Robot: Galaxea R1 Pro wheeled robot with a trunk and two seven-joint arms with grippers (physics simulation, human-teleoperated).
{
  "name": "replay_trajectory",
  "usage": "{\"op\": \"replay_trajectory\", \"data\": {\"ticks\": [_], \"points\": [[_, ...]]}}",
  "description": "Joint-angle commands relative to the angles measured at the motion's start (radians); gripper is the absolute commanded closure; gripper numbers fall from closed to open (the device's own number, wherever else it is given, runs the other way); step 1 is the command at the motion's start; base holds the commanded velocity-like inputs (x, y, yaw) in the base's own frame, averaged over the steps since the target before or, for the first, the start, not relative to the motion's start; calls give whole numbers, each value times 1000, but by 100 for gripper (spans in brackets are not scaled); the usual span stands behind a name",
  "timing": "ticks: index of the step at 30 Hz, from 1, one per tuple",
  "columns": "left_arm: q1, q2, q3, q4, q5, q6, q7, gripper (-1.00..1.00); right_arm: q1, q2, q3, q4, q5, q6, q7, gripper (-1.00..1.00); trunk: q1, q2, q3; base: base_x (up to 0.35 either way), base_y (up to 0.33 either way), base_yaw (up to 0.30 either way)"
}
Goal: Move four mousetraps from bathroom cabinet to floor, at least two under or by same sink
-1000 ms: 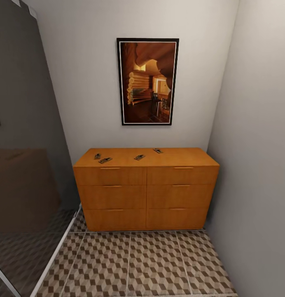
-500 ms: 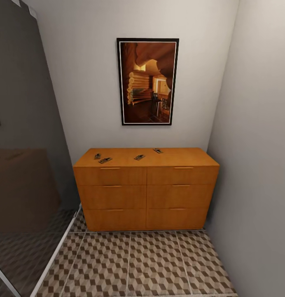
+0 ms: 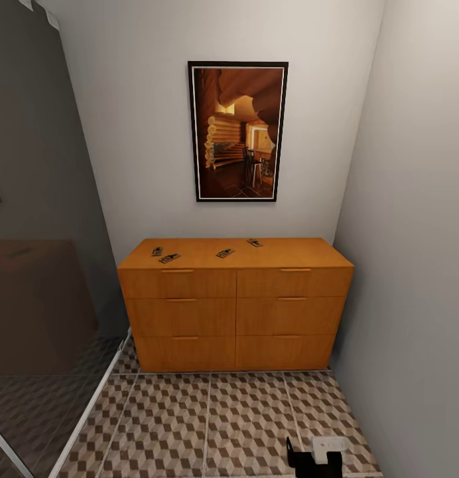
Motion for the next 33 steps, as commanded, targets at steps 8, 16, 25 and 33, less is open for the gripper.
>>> {"op": "replay_trajectory", "data": {"ticks": [8,16,25,33], "points": [[0,-1,1,0,2,-1,1,-100,-1,-1,1,-222,13,155,-7,-100,0,0,-1,0,0,0],[1,-1,1,1,1,-1,1,-100,-2,0,1,-408,14,306,-14,-100,0,0,-1,0,0,0],[1,-1,1,1,1,0,1,-100,-71,0,1,-510,18,428,-64,-100,0,0,-1,0,0,0],[1,-1,1,1,1,0,1,-100,-238,2,1,-526,17,598,-82,-100,0,0,-1,0,0,0]]}}
